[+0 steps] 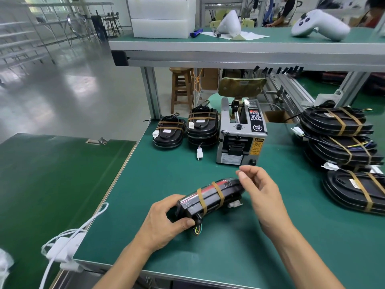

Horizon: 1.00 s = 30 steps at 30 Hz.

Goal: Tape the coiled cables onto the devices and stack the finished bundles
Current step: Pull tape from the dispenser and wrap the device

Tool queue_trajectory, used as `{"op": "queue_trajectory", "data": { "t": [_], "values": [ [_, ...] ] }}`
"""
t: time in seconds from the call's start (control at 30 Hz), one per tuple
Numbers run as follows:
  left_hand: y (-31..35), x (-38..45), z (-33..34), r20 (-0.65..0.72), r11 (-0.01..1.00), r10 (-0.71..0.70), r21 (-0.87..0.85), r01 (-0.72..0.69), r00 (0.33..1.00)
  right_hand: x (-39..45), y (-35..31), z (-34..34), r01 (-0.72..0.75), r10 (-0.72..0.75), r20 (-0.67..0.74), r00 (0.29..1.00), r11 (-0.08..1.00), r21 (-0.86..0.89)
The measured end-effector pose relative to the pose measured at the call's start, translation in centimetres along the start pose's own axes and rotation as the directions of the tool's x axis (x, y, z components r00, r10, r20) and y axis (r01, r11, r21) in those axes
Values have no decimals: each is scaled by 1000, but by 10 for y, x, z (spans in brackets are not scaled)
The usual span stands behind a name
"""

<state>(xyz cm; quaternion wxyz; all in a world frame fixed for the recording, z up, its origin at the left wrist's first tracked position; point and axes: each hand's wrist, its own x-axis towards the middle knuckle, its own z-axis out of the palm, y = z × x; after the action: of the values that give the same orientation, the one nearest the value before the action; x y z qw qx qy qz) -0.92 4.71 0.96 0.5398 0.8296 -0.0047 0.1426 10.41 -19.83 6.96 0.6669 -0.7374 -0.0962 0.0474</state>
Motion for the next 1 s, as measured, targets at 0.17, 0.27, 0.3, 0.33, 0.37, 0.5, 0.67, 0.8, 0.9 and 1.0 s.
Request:
{"op": "queue_trajectory", "data": {
  "t": [0.17, 0.27, 0.3, 0.33, 0.37, 0.5, 0.67, 0.8, 0.9, 1.0],
  "values": [
    [-1, 0, 0, 2, 1000, 17, 8, -17, 1000, -1, 15, 2, -96, 103, 115, 988, 993, -65],
    [-3, 0, 0, 6, 1000, 16, -6, -16, 1000, -6, 14, 12, -135, 160, 164, 973, 979, -155],
    [-3, 0, -1, 3, 1000, 10, -8, -10, 1000, -6, 12, 14, -129, 156, 156, 975, 977, -173],
    [-3, 0, -1, 0, 1000, 3, -12, -3, 1000, -6, 9, 15, -116, 145, 145, 979, 975, -191],
    [-3, 0, -1, 0, 1000, -1, -19, 1, 1000, -6, 6, 15, -97, 128, 136, 982, 972, -215],
    [0, 1, 1, 4, 1000, 5, -17, -5, 1000, -7, -11, 12, 26, 14, 124, 992, 947, -319],
    [0, 0, 0, 24, 1000, 14, 15, -15, 1000, -12, -38, 26, 238, -233, 76, 970, 822, -517],
    [-2, -2, -1, 44, 999, 33, -10, -33, 998, -20, -48, 46, 362, -425, 80, 902, 641, -677],
    [-2, -1, 0, 11, 999, 33, 38, -33, 999, -31, -52, 60, 400, -479, 135, 868, 509, -762],
    [-5, -2, 1, -30, 995, 1, 102, 2, 1000, -38, -52, 66, 506, -539, 222, 812, 462, -728]
  ]
}}
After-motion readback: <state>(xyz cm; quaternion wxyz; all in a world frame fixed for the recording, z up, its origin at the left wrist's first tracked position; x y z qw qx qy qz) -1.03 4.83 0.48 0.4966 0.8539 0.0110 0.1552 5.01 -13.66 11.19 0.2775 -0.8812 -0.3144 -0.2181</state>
